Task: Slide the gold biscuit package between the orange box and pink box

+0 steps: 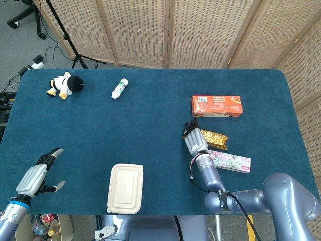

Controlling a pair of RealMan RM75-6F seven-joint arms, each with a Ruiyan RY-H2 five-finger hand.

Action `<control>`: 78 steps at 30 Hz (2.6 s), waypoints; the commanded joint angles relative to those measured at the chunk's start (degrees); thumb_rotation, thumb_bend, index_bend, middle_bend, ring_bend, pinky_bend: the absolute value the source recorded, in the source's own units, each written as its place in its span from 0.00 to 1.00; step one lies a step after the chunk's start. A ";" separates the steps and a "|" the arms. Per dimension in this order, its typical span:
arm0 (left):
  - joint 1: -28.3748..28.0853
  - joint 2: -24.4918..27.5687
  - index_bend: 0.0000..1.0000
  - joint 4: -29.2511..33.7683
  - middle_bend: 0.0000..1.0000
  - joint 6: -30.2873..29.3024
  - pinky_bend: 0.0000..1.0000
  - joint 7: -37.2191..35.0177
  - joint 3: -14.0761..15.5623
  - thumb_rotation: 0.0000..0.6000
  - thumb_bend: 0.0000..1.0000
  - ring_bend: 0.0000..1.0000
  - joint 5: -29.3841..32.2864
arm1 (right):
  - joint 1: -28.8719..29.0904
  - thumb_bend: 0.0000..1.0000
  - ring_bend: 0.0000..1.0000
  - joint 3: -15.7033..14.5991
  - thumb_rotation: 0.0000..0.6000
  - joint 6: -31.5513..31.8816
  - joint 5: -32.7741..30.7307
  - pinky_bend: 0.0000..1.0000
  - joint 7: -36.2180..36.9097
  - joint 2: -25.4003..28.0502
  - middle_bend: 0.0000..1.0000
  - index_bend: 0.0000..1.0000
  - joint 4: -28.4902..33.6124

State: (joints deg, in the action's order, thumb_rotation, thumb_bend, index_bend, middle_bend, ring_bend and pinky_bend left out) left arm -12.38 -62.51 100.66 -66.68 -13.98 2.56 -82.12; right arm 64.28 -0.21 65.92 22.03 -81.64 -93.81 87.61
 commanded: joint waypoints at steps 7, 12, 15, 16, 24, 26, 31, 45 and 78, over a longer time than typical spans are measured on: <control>0.05 0.27 0.00 0.09 0.00 -0.20 0.00 -0.87 -0.11 1.00 0.29 0.00 -0.08 | 1.00 0.31 0.00 0.10 1.00 0.07 0.15 0.00 -1.24 -0.36 0.00 0.17 -0.03; -0.02 0.22 0.00 0.03 0.00 -0.02 0.00 -0.86 -0.03 1.00 0.29 0.00 -0.14 | 1.09 0.31 0.00 0.43 1.00 0.50 0.01 0.00 -1.12 0.08 0.00 0.17 0.20; -0.04 0.13 0.00 0.05 0.00 0.01 0.00 -0.65 0.00 1.00 0.29 0.00 -0.17 | 1.38 0.31 0.00 0.60 1.00 0.69 0.79 0.00 -1.10 0.30 0.00 0.17 0.82; -0.04 0.12 0.00 0.07 0.00 0.01 0.00 -0.61 0.01 1.00 0.29 0.00 -0.17 | 1.52 0.31 0.00 0.61 1.00 0.76 1.05 0.00 -1.22 0.37 0.00 0.17 0.94; 0.03 0.15 0.00 0.14 0.00 -0.14 0.00 -0.69 -0.06 1.00 0.29 0.00 -0.02 | 3.79 0.31 0.00 2.99 1.00 2.19 0.27 0.00 -3.15 -0.01 0.00 0.17 2.97; 0.04 0.23 0.00 0.20 0.00 -0.14 0.00 -0.88 -0.06 1.00 0.29 0.00 -0.02 | 4.11 0.31 0.00 3.44 1.00 2.48 -0.03 0.00 -3.24 -0.54 0.00 0.17 3.12; 0.07 0.29 0.00 0.23 0.00 -0.22 0.00 -1.13 0.04 1.00 0.29 0.00 -0.33 | 4.89 0.31 0.00 3.95 1.00 1.96 1.06 0.00 -2.69 -2.65 0.00 0.17 1.42; 0.07 -0.24 0.00 -0.23 0.00 0.16 0.00 -0.55 0.20 1.00 0.29 0.00 0.02 | 6.53 0.31 0.00 5.84 1.00 -1.77 4.27 0.00 0.51 -5.47 0.00 0.17 -5.37; 0.01 -1.14 0.00 0.08 0.00 0.58 0.00 1.12 1.10 1.00 0.29 0.00 -0.76 | 4.09 0.31 0.00 5.18 1.00 -9.47 8.99 0.00 8.57 -7.96 0.00 0.17 -19.10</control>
State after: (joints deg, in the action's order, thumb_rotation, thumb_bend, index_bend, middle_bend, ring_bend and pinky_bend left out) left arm -12.37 -63.65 100.72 -66.08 -12.87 3.65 -82.86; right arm 68.55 5.00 56.55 30.86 -73.33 -101.82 68.69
